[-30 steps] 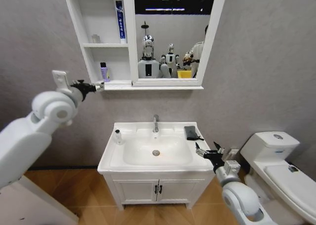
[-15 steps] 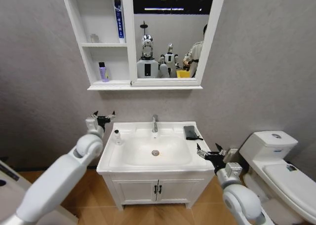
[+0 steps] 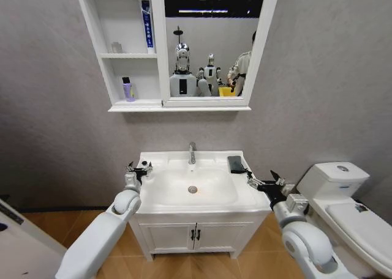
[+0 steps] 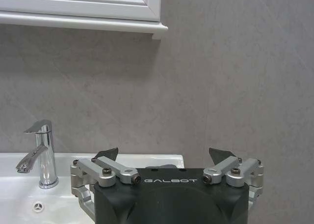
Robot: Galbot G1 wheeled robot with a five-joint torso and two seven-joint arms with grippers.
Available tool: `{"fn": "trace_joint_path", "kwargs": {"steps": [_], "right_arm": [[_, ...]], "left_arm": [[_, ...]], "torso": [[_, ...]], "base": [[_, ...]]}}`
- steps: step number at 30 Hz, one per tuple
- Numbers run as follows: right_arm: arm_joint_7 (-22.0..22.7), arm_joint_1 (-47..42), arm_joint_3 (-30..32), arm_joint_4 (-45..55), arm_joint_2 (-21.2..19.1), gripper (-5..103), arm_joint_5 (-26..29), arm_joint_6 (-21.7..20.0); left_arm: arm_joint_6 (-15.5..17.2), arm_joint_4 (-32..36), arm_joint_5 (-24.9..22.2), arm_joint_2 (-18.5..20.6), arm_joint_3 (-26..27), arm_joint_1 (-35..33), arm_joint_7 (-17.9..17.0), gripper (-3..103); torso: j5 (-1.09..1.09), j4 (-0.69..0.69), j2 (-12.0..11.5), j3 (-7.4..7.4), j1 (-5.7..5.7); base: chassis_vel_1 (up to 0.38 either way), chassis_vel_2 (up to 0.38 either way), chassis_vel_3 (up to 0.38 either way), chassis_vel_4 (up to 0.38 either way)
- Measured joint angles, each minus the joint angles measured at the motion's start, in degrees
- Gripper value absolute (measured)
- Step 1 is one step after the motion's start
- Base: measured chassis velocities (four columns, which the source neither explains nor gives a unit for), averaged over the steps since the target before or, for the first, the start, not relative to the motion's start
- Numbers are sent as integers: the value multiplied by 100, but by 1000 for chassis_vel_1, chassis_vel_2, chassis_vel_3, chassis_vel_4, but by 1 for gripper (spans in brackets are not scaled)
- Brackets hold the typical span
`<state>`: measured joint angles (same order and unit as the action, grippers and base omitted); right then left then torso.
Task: Move facial cleanser and shampoo from washbasin to cabinet, then wipe washbasin with towel.
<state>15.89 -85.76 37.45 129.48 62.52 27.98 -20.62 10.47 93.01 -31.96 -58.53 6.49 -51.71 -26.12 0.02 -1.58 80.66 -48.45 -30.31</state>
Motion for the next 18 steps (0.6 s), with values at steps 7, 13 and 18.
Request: {"fn": "trace_joint_path", "kwargs": {"steps": [7,13,18], "right_arm": [[-9,51,-13,-82,39,100,-19,10],[-12,52,3,-148,32,100,-32,36],[-16,76,-7,-196,45,100,-26,44]], "left_arm": [[-82,-389,150,-211,-48,100,174,100],[-85,-609,150,-297,-101,312,208,103],[-74,-746,119,-349,-119,371,210,85]], "torso": [[-1,0,0,0,0],[0,-1,0,0,0],[-1,-1,0,0,0]], "base": [[0,0,0,0],[0,0,0,0],[0,0,0,0]]}}
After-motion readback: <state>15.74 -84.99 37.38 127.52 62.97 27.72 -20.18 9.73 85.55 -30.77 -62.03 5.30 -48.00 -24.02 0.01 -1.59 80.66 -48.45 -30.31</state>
